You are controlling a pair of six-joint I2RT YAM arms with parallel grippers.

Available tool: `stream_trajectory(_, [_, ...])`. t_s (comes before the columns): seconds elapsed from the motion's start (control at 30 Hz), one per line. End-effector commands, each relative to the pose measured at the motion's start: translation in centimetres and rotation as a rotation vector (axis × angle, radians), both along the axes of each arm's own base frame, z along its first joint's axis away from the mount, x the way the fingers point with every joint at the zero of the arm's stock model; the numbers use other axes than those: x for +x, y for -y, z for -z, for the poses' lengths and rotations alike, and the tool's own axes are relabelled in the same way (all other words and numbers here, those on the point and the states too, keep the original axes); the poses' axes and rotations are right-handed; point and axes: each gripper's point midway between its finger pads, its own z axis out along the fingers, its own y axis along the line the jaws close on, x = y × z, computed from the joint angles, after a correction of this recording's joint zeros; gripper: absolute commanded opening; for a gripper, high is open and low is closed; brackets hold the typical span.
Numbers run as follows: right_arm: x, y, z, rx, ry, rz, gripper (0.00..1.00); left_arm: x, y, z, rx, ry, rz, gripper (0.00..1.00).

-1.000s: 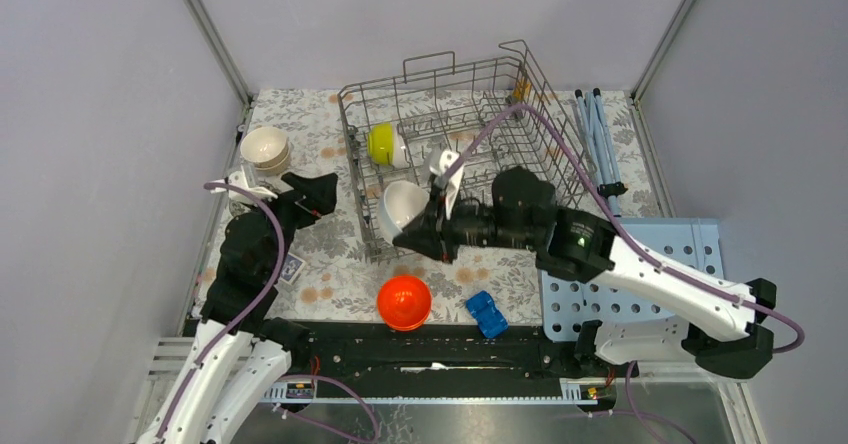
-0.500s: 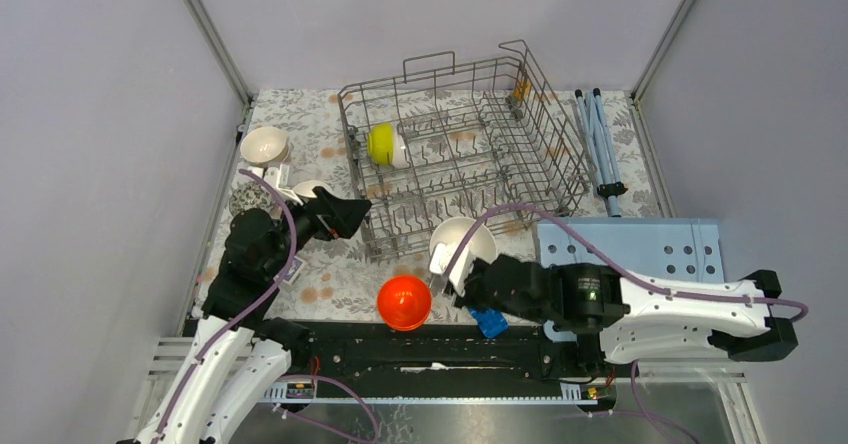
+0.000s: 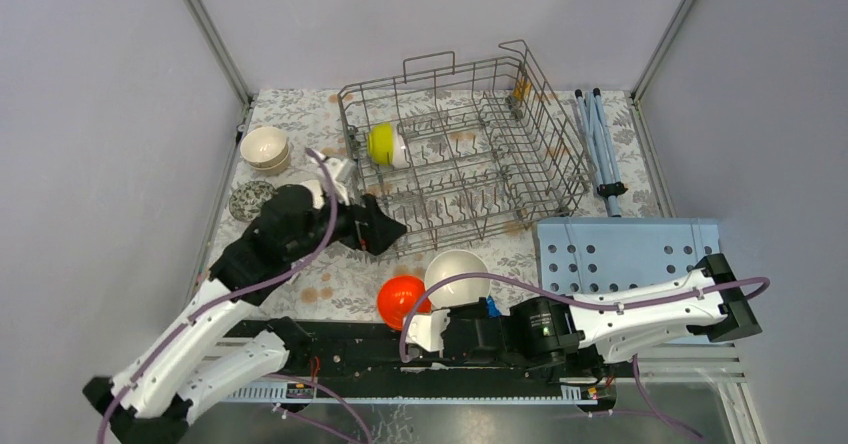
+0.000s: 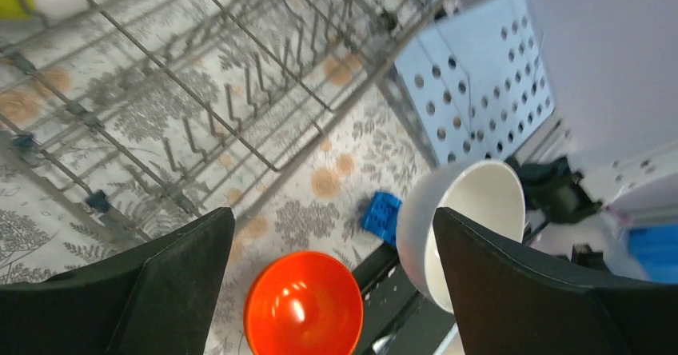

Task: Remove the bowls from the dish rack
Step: Place the bowl with the bowl.

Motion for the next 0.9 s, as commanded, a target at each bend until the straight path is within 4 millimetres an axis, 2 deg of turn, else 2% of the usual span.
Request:
stream_trajectory(0.0, [0.3, -1.1, -3.7, 0.074, 0.043, -0.006, 0.00, -0.5, 2.1, 0.0, 0.177, 0.043, 0.006, 0.99])
stream_trajectory(0.13, [0.0, -1.2, -4.2, 0.075, 0.030, -0.013, 0.00, -2.1, 4.3, 1.2, 0.337, 0.059, 0.026, 0.99])
stream_trajectory(0.3, [-0.9, -1.4, -4.6, 0.090, -0.009, -0.038, 0.00, -2.7, 5.6, 1.4, 0.391, 0.057, 0.058, 0.95])
stream_trajectory(0.43, [-1.2, -1.4, -4.7, 0.090, -0.008, -0.047, 0.00, -3.4, 6.4, 2.1, 0.408, 0.041, 0.112, 0.85])
stream_trajectory(0.57, [-1.4, -1.4, -4.8, 0.082, -0.005, -0.049, 0.00, -3.6, 6.5, 3.2, 0.452, 0.027, 0.125, 0.76])
stream_trajectory(0.87, [-1.6, -1.7, -4.9, 0.092, 0.002, -0.050, 0.00, -4.6, 7.2, 4.9, 0.508, 0.004, 0.191, 0.60])
